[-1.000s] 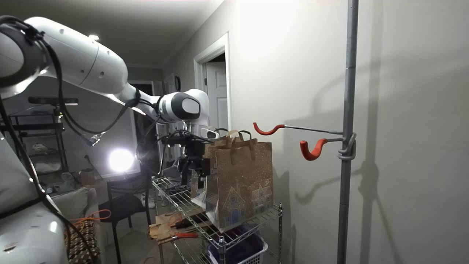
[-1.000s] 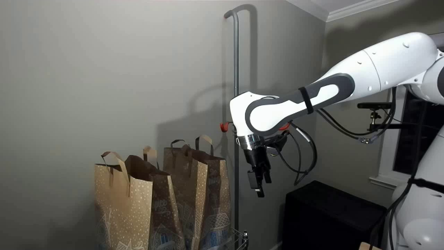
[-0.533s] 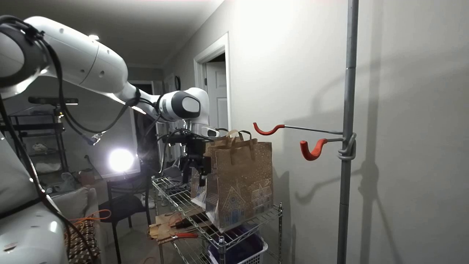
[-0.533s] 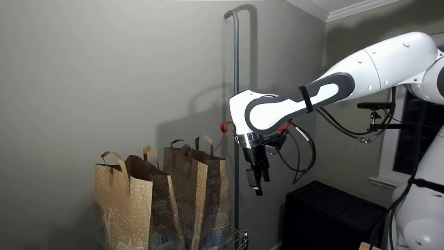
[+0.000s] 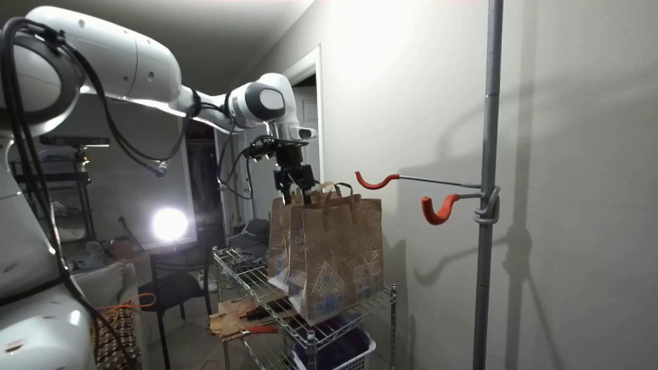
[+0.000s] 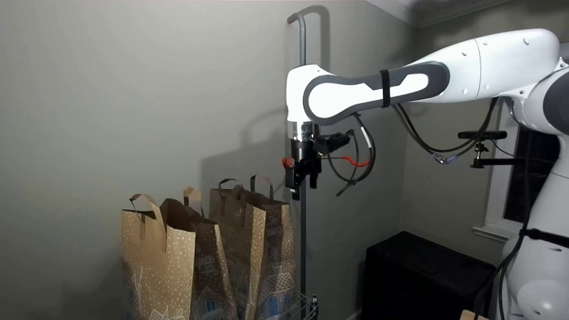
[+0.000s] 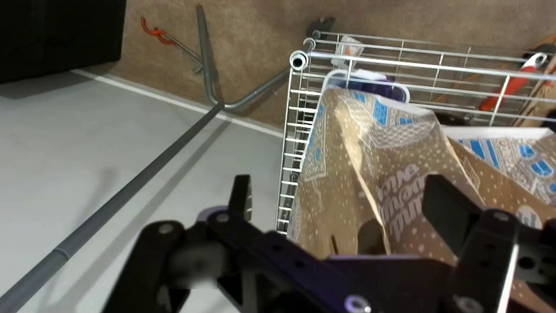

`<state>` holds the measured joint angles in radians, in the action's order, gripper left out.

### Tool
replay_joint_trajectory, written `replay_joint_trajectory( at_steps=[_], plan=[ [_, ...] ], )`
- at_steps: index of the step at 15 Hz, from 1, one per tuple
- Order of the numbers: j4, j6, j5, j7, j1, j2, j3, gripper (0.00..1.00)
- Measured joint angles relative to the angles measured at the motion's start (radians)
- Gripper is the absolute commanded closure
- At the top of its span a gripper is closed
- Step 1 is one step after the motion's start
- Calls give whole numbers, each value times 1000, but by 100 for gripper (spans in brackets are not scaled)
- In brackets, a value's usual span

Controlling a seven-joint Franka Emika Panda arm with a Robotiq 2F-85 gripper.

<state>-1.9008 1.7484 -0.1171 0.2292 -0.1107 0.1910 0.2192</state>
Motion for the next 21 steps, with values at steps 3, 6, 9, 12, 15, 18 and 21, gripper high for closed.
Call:
replay_joint_trajectory(
  at_steps=[3, 6, 9, 12, 15, 18, 21],
  plan=[
    [101, 61, 0, 42, -5, -91, 5, 0],
    [183, 147, -21, 87, -20, -198, 4, 0],
    [254, 193, -77, 120, -41, -284, -4, 0],
    [310, 201, -94, 162, -62, -334, -23, 0],
    [346, 201, -86, 232, -75, -352, -41, 0],
    [364, 201, -54, 308, -78, -352, -53, 0],
    [369, 201, 4, 373, -78, -352, -66, 0]
  ],
)
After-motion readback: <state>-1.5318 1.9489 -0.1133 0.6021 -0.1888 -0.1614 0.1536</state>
